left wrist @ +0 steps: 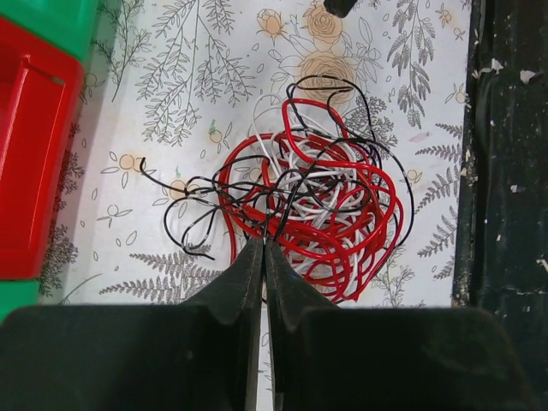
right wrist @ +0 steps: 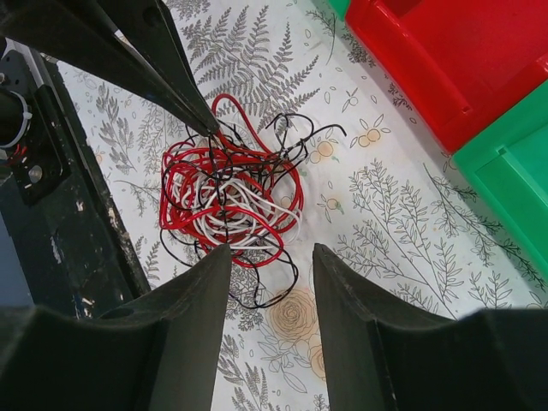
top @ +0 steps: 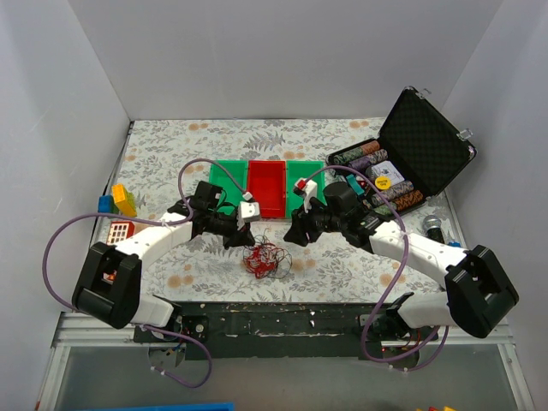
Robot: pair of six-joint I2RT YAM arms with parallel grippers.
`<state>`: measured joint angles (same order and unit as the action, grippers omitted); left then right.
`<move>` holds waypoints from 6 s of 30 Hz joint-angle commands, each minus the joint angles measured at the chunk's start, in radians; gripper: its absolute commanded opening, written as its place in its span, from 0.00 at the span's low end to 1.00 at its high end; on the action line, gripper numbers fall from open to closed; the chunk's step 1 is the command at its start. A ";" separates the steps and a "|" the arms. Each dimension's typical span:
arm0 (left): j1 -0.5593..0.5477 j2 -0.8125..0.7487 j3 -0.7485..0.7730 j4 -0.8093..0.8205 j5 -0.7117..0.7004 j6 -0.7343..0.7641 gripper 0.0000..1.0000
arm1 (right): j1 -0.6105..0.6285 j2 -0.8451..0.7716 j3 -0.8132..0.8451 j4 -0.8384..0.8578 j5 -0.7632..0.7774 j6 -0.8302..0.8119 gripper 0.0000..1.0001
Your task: Untangle the cables
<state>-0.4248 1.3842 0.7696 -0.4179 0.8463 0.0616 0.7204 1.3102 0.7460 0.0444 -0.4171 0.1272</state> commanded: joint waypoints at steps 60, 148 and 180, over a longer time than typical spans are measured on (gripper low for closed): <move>-0.051 -0.275 0.603 0.317 -0.074 -0.961 0.00 | 0.162 0.129 -0.152 0.413 0.070 0.045 0.77; 0.146 -0.168 0.200 0.899 -0.862 -0.635 0.00 | 0.188 -0.078 -0.209 0.181 0.170 -0.041 0.59; 0.169 -0.123 0.050 0.993 -0.975 -0.433 0.00 | 0.186 -0.068 -0.206 0.178 0.195 -0.038 0.55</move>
<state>-0.2646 1.2613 0.8444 0.5152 -0.0631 -0.4255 0.9039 1.2392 0.5270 0.2089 -0.2337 0.1005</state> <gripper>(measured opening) 0.013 0.553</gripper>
